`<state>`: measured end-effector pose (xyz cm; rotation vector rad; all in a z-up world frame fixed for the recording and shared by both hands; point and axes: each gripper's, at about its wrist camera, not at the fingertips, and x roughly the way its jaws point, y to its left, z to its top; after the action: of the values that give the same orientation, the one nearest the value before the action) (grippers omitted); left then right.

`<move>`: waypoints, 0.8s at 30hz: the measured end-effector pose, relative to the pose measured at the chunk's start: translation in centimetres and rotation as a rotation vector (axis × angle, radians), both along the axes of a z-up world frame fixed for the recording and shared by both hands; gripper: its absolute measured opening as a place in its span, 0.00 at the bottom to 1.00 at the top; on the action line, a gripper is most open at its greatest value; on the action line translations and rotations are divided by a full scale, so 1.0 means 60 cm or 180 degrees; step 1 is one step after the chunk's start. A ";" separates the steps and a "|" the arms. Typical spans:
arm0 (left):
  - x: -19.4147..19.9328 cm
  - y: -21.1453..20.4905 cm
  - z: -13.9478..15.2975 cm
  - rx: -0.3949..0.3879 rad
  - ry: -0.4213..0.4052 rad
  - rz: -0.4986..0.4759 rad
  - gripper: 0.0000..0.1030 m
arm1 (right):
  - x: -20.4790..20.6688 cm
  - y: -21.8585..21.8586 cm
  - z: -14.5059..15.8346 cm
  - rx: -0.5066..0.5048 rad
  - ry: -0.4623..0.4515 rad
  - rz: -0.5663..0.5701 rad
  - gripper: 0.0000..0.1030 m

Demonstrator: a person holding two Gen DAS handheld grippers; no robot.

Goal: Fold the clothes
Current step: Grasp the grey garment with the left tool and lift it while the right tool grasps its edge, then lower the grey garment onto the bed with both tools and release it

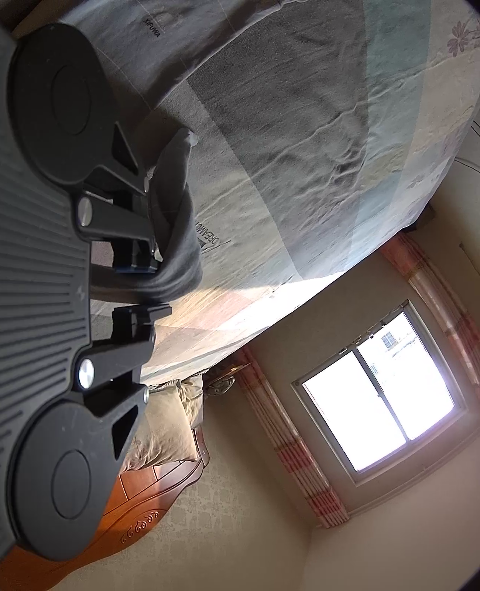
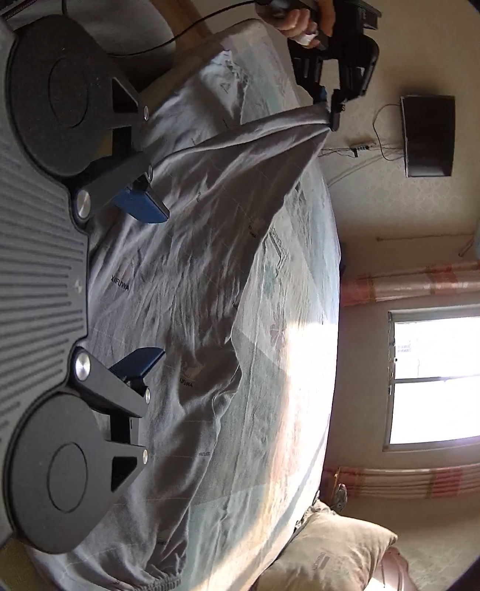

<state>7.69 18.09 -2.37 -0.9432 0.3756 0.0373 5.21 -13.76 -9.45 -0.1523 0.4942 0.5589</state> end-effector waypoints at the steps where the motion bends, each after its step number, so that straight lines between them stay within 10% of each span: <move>1: -0.001 0.000 0.001 0.0008 0.0002 -0.0010 0.12 | -0.004 0.023 -0.001 -0.0156 -0.0056 0.0117 0.73; 8: -0.011 0.003 0.004 -0.0052 -0.0034 -0.0069 0.12 | -0.006 0.165 -0.021 -0.0939 -0.0426 0.0492 0.74; 16: -0.025 0.024 -0.004 -0.0103 -0.0047 -0.0092 0.12 | -0.011 0.216 -0.059 -0.1768 -0.0913 0.0124 0.72; 24: -0.033 0.036 -0.039 -0.0233 0.0019 -0.0073 0.12 | -0.032 0.180 -0.044 -0.1896 -0.0865 0.0066 0.04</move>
<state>5.68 20.23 -4.69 -1.0111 0.3953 0.0054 3.28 -2.96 -12.08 -0.7917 0.3815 0.3895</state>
